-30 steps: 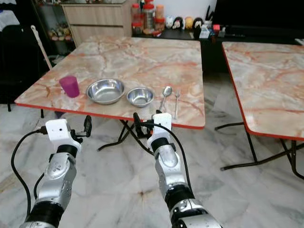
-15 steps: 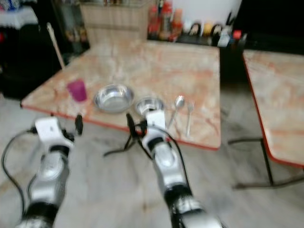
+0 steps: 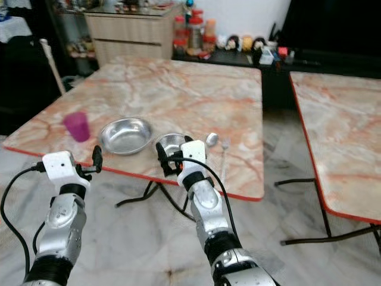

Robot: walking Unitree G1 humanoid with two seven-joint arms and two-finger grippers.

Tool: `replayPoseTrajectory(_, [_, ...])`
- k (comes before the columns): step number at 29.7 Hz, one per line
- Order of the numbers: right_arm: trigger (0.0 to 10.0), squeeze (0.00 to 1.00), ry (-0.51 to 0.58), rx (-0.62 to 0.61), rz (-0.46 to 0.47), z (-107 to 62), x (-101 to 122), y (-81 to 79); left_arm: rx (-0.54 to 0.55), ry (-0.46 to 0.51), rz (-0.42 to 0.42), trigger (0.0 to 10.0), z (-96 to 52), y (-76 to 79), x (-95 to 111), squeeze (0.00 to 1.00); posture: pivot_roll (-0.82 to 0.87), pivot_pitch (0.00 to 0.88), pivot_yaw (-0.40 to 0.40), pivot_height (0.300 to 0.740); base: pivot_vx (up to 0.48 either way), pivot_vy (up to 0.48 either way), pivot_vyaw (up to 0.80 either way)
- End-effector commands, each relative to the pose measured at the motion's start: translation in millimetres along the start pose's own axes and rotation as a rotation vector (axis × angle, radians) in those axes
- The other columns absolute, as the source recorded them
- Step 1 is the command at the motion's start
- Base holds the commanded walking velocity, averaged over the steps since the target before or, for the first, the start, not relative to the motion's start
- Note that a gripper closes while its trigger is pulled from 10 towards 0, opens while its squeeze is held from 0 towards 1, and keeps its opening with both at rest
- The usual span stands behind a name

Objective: Setting the table

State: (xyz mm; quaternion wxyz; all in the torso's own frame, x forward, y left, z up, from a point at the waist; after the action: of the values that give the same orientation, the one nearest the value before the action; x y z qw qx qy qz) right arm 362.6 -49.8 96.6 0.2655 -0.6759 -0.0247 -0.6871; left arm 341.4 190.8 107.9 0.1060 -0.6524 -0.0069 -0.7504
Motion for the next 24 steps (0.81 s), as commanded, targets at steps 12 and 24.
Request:
replayPoseTrajectory(12, [10.0,0.00,0.032,0.003,0.021,4.0,8.1,-5.2,0.012,-0.006,-0.014,10.0,1.8,-7.1,1.9,0.00,0.09,0.018,-0.026,0.740,0.000,0.074,0.00])
replayPoseTrajectory(24, [10.0,0.00,0.060,-0.007,0.017,2.2,12.1,-1.8,0.000,0.003,-0.019,10.0,5.5,-4.2,5.3,0.00,0.07,0.016,-0.025,0.740,0.000,0.456,-0.18])
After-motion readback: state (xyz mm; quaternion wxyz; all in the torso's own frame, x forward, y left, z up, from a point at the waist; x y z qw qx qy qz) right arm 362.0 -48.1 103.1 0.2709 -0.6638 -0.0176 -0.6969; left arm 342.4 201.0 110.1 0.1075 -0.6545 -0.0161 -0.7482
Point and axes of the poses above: a point about 5 cm out from each wrist's last joint towards the gripper, its own z axis pointing out of the wrist towards the gripper, its own x axis along the axis of the wrist's last joint, y = z × x, the point moved 3 cm from there along z, pointing out of the wrist towards the gripper, and after that the axes turned 14 degrees about z, right-handed, at the moved point
